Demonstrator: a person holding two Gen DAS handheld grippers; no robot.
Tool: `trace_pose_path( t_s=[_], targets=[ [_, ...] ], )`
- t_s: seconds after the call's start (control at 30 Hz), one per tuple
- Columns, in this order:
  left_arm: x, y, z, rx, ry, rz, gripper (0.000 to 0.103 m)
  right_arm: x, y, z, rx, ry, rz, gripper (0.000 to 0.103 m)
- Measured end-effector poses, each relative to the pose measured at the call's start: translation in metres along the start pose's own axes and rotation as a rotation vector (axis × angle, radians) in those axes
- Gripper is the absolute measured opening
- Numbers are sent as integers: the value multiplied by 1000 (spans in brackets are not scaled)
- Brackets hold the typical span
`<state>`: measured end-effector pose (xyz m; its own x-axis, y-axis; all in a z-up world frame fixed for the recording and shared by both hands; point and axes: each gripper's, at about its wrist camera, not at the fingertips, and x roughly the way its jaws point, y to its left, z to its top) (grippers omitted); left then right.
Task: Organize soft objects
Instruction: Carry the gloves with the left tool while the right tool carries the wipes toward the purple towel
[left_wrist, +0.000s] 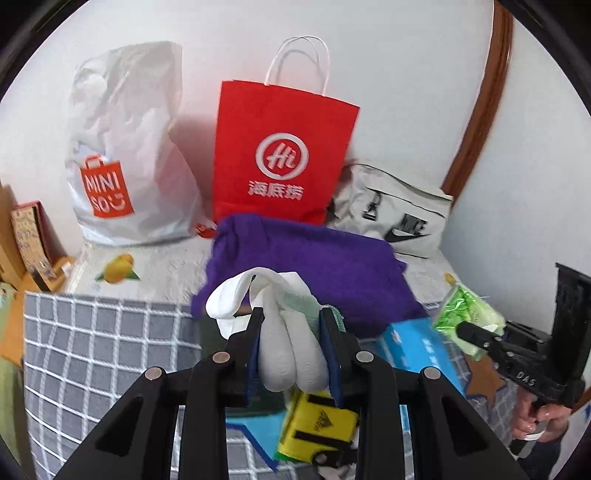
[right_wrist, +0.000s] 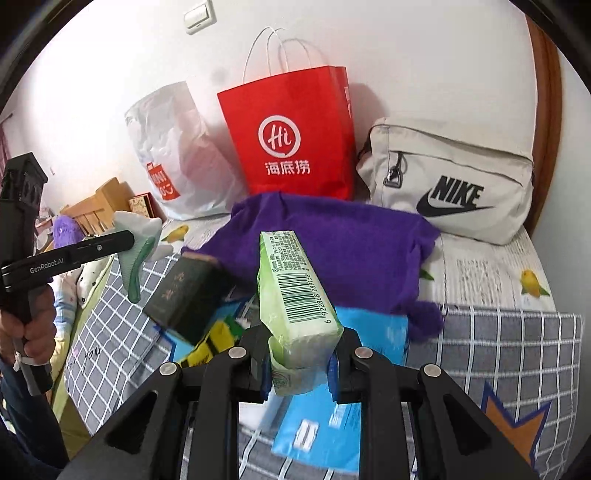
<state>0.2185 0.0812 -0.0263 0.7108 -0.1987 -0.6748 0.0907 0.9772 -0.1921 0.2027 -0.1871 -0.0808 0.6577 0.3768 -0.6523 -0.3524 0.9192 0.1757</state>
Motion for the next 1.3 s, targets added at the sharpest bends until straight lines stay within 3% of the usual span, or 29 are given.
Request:
trace_pose_path(
  t_s=[0.5,1.03,1.3],
  targets=[
    [52,13,36,2,38,19,28,56,-30,48,19,14,-75,23],
    [155,16,83,39,150,58,28,146,-84,84,81,74,-139,23],
    [200,10,92,40,187,27,28,168,-88,90,76,97,-150,23]
  ],
)
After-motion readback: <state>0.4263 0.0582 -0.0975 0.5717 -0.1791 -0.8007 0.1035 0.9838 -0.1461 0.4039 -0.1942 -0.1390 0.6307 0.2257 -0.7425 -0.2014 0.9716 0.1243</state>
